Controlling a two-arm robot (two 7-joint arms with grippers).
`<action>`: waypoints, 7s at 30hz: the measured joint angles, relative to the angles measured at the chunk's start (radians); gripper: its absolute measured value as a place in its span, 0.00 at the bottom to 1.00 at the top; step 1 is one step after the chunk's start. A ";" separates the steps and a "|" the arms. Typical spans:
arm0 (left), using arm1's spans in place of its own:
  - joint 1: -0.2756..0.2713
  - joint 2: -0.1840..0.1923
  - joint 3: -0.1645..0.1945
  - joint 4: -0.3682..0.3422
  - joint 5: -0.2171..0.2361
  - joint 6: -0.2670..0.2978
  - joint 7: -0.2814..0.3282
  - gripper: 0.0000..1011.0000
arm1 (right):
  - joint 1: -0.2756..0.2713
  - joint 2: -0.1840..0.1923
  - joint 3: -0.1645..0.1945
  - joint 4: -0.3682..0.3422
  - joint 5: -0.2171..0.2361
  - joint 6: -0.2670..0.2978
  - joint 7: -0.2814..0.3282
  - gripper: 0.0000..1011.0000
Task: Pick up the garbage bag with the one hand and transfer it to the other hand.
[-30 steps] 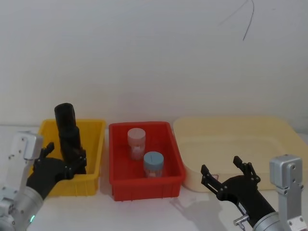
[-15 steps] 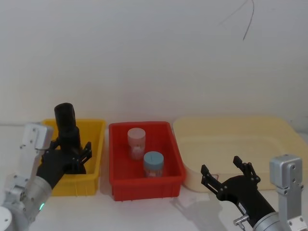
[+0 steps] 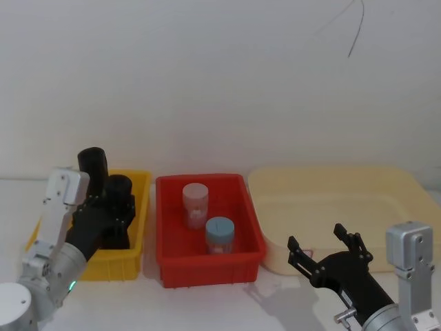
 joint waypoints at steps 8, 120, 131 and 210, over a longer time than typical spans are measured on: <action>0.002 -0.012 -0.016 -0.041 0.016 0.000 0.034 0.49 | 0.000 0.000 0.000 0.000 0.000 0.000 0.000 0.99; -0.242 -0.204 0.238 0.115 -0.279 0.135 -0.495 0.48 | 0.011 -0.020 -0.008 -0.012 0.010 0.005 0.032 0.99; -0.243 -0.203 0.240 0.116 -0.281 0.133 -0.496 0.48 | 0.029 -0.035 -0.015 0.009 0.008 0.009 0.048 0.99; -0.244 -0.203 0.240 0.118 -0.281 0.132 -0.496 0.99 | 0.240 -0.050 0.153 0.271 -0.014 0.062 0.075 0.54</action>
